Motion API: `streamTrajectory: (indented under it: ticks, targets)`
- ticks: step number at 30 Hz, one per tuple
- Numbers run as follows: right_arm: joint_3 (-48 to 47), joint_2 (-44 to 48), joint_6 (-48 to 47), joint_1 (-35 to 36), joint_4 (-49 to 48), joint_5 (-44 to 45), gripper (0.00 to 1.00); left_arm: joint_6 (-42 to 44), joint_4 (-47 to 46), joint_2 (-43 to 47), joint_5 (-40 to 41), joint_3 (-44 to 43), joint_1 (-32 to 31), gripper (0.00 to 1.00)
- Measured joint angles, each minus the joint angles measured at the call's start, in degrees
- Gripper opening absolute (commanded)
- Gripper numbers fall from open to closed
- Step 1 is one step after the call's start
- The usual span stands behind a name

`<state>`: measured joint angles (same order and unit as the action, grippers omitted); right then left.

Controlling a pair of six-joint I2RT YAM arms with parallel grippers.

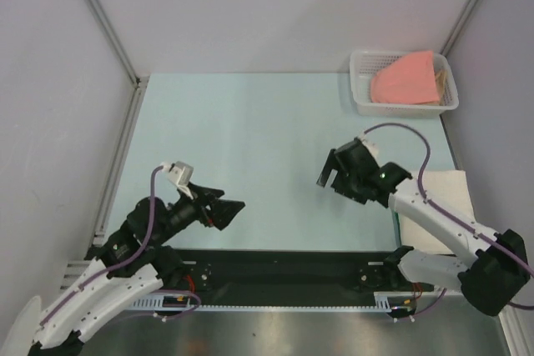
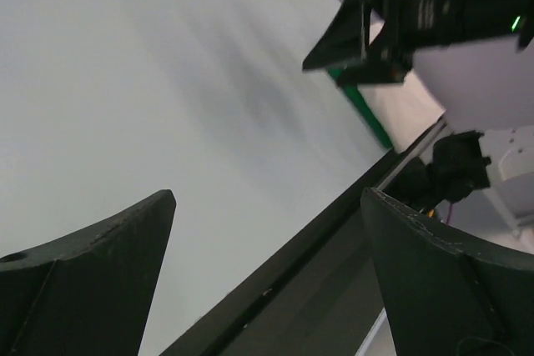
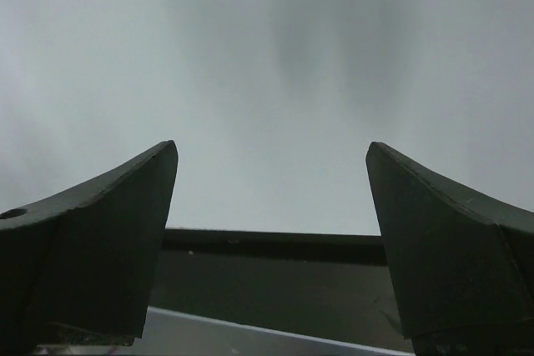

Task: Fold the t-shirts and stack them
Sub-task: Reset both grippers

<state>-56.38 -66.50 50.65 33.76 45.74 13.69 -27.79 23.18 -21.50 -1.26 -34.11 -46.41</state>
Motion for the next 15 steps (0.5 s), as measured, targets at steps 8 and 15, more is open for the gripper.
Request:
streamTrajectory:
  ticks: [8, 15]
  targets:
    - [35.34, 21.64, 12.63, 7.76, -25.59, -8.81, 1.00, -20.28, 2.89, 21.07, 8.07, 17.22, 0.07, 1.00]
    - [50.93, 47.89, 22.27, 7.72, -34.53, -11.02, 1.00, -29.46, -2.34, 21.18, 6.99, 24.39, 0.07, 1.00]
